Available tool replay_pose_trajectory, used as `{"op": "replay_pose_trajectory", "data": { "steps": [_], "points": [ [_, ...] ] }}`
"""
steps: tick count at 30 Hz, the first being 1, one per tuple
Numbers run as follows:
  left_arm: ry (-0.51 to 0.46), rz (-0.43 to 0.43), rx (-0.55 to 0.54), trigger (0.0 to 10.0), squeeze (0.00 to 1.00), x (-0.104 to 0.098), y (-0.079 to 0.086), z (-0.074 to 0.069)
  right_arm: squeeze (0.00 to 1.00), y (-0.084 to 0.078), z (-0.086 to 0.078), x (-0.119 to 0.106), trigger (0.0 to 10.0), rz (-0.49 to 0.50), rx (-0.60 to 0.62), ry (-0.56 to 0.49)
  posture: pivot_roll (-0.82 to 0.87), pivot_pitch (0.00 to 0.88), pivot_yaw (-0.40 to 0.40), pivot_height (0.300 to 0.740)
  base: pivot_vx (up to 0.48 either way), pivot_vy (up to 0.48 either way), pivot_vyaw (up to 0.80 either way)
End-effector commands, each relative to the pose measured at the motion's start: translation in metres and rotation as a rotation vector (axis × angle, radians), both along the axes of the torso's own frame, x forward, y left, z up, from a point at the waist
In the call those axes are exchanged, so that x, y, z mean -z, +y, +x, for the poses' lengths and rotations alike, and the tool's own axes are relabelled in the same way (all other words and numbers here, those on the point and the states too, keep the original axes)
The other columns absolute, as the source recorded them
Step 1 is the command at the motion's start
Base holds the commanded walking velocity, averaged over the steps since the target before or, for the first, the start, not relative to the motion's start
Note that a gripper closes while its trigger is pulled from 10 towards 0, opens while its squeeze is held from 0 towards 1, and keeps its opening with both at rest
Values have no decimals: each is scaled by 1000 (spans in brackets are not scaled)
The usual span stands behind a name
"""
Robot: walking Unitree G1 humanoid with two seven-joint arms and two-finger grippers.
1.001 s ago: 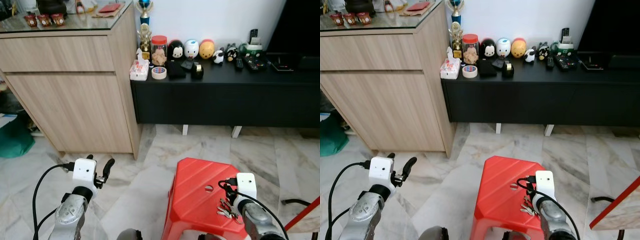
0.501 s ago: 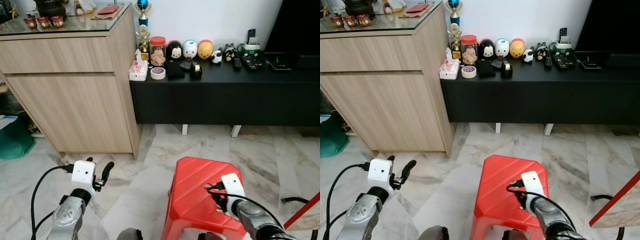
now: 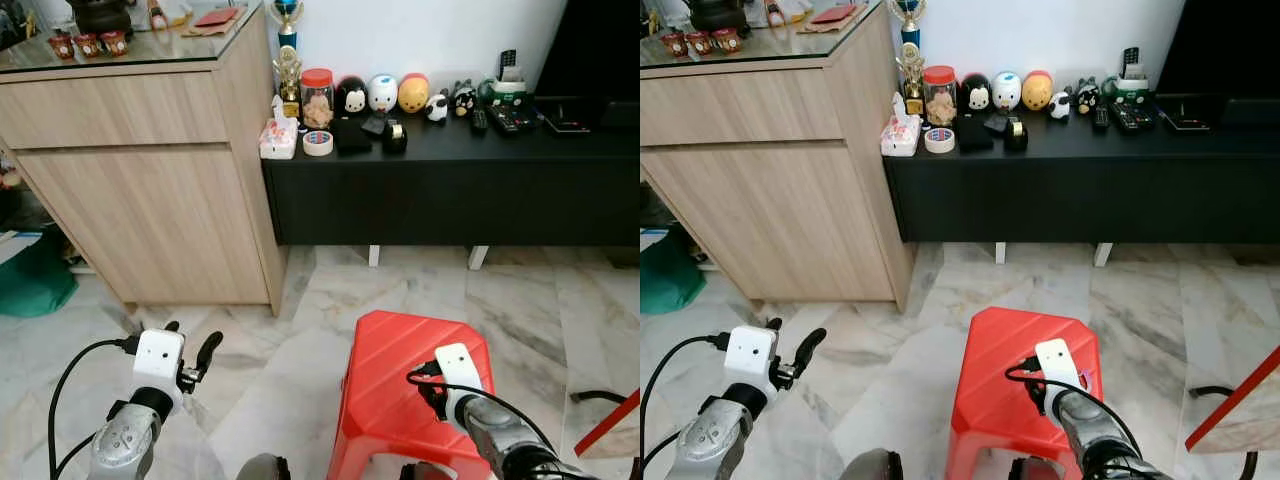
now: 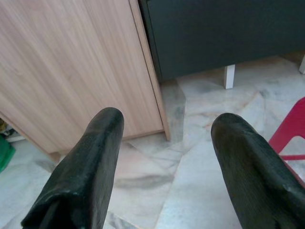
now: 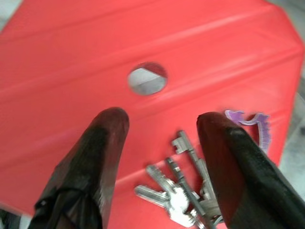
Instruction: Hang keys on a hook
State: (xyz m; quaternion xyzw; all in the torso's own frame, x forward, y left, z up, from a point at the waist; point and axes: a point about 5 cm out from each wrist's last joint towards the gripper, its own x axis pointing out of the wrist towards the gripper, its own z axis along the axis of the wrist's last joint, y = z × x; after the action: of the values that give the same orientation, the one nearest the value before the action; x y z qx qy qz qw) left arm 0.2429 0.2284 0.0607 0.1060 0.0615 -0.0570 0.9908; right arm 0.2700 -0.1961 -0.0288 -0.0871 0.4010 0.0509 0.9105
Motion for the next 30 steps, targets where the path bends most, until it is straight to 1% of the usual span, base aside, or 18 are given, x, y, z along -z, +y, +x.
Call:
{"op": "replay_pose_trajectory", "data": {
  "steps": [1, 5, 10, 14, 20, 21, 23, 24, 27, 28, 30],
  "points": [
    [3, 9, 3, 10000, 0, -4, 3, -1, 0, -1, 4, -3, 10000, 3, 28, -2, 131, 0, 52, 638, 0, 0, 0],
    [1, 11, 8, 10000, 0, -7, 2, -2, 0, -4, 4, -4, 10000, -13, 49, -3, 139, 0, 51, 638, 0, 0, 0],
    [-5, 15, 17, 10000, 0, -12, 0, -7, 0, -1, 5, -4, 10000, 4, 52, -5, 147, 0, 52, 638, 0, 0, 0],
    [-13, 17, 25, 10000, 0, -18, -4, -13, 0, -3, 1, -1, 10000, -7, 60, 3, 142, 0, 45, 638, 0, 0, 0],
    [-32, 14, 32, 10000, 0, -28, -12, -16, 0, -6, -4, 3, 10000, -8, 61, 14, 138, 32, 36, 638, 0, 0, 0],
    [-40, 12, 39, 10000, 0, -31, -15, -17, 0, -6, -5, 4, 10000, -3, 60, 9, 140, 51, 35, 638, 0, 0, 0],
    [-49, 8, 47, 10000, 0, -35, -18, -19, 0, -6, -5, 3, 10000, 0, 62, -11, 139, 61, 33, 638, 0, 0, 0],
    [-55, 6, 47, 10000, 0, -39, -20, -21, 0, -6, -2, 0, 10000, 17, 74, -46, 135, 77, 30, 638, 0, 0, 0],
    [-60, 5, 49, 10000, 0, -42, -21, -22, 0, -5, 2, -3, 10000, 40, 91, -81, 134, 85, 27, 638, 0, 0, 0],
    [-66, 3, 50, 10000, 0, -44, -23, -23, 0, -6, 4, -6, 10000, 40, 97, -108, 134, 109, 24, 638, 0, 0, 0],
    [-76, -2, 54, 10000, 0, -49, -26, -23, 0, -5, 11, -13, 10000, 63, 116, -182, 134, 126, 21, 638, 0, 0, 0]
  ]
}}
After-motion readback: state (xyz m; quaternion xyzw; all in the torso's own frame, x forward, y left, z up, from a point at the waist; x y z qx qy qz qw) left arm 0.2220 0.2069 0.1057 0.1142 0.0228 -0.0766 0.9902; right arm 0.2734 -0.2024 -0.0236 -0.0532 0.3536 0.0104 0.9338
